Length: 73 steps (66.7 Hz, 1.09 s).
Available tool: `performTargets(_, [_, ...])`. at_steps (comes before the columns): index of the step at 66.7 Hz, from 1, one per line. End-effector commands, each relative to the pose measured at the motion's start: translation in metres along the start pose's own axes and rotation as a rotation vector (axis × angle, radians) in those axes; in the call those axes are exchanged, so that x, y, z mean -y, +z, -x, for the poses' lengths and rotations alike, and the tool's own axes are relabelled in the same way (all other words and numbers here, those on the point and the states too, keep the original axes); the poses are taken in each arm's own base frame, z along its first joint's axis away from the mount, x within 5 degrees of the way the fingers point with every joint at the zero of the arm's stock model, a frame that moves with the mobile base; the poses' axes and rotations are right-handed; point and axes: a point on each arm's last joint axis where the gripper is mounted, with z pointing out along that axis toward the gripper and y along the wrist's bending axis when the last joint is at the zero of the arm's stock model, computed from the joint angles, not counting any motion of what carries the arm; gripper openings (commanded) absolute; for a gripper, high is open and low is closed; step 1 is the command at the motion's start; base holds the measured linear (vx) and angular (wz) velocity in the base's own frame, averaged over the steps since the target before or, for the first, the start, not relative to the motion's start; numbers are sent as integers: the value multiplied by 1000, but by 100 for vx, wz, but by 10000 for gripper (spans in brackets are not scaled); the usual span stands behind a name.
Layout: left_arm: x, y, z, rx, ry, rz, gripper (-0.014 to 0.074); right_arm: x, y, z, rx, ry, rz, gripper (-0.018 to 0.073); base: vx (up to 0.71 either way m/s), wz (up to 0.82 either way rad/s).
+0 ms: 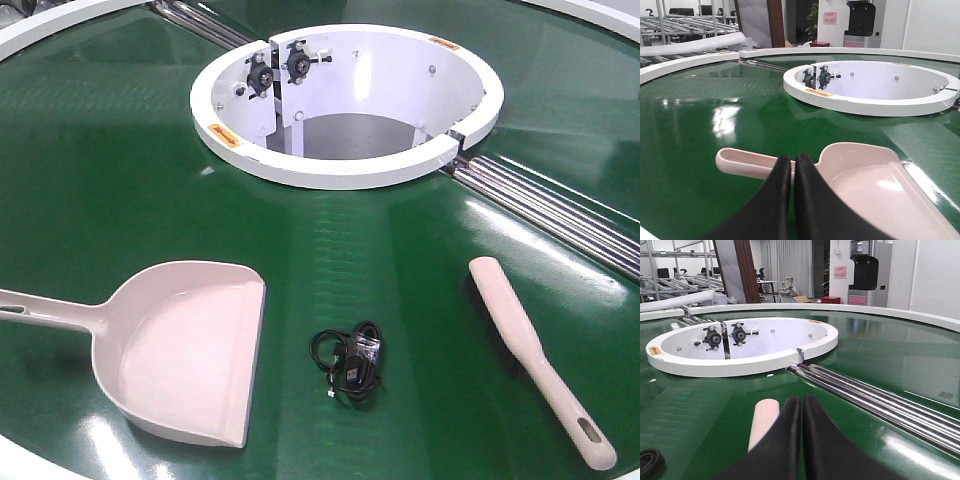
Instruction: Clean and inspect green conveyor with broom and dustpan
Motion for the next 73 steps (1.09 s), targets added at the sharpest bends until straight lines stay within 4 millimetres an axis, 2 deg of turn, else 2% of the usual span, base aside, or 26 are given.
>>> performTargets(1, [0,0,-3,56,-10,-6,-7,0,-1,1,74,-14,-2,-10,0,0])
performTargets(65, [0,0,-3,56,-10,-6,-7,0,-1,1,73,-14,-2,-10,0,0])
performTargets(73, [0,0,1,101,-11,-3,-7,0,-1,1,73,-14,-2,-10,0,0])
